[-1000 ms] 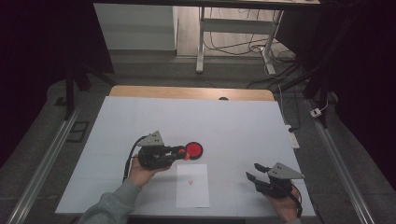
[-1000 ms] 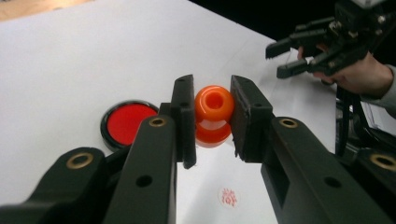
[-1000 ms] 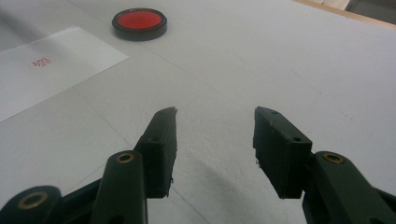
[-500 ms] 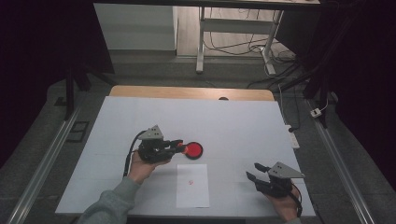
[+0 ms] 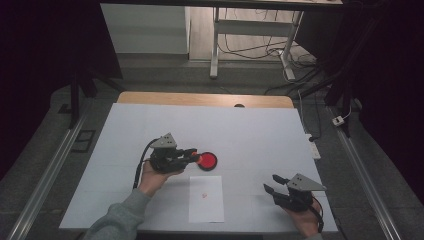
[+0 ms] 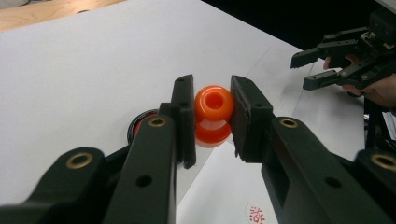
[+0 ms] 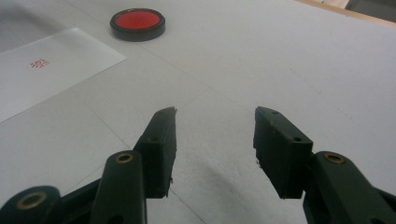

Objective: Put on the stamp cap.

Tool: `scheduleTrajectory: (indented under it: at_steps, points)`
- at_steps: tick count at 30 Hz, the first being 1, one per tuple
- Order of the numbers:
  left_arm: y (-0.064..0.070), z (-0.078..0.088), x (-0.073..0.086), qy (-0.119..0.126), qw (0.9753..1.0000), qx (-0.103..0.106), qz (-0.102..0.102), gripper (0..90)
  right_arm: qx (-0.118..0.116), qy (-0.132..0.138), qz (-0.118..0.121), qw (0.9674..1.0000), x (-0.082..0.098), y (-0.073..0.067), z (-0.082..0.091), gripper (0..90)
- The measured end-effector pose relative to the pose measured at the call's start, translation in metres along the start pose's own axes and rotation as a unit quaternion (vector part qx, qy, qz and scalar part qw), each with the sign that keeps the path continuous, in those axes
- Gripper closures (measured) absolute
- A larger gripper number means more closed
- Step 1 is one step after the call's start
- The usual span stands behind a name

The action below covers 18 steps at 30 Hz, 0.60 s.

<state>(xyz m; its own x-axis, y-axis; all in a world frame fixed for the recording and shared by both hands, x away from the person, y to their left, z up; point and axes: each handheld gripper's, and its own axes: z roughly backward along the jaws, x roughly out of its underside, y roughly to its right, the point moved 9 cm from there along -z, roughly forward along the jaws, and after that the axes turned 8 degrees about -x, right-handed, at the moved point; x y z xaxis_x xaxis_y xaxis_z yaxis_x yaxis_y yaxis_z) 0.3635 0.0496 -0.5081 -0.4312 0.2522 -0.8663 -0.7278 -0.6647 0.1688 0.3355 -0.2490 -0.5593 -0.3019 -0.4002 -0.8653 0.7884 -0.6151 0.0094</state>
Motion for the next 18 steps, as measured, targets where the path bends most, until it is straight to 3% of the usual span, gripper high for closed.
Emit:
scheduleTrajectory:
  at_steps: [5, 12, 18]
  points:
    - [-0.002, -0.003, 0.001, -0.003, 1.0, -0.004, -0.002, 71.7, -0.001, -0.001, 0.0, 1.0, 0.0, 0.0, -0.001, 48.6]
    - [-0.018, -0.009, 0.007, -0.014, 0.999, -0.041, -0.011, 71.7, -0.001, -0.003, 0.0, 1.0, 0.001, -0.001, -0.001, 48.5]
    - [-0.028, -0.013, 0.01, -0.017, 0.9983, -0.055, -0.01, 71.7, -0.001, -0.003, 0.0, 1.0, 0.001, 0.0, -0.002, 48.6]
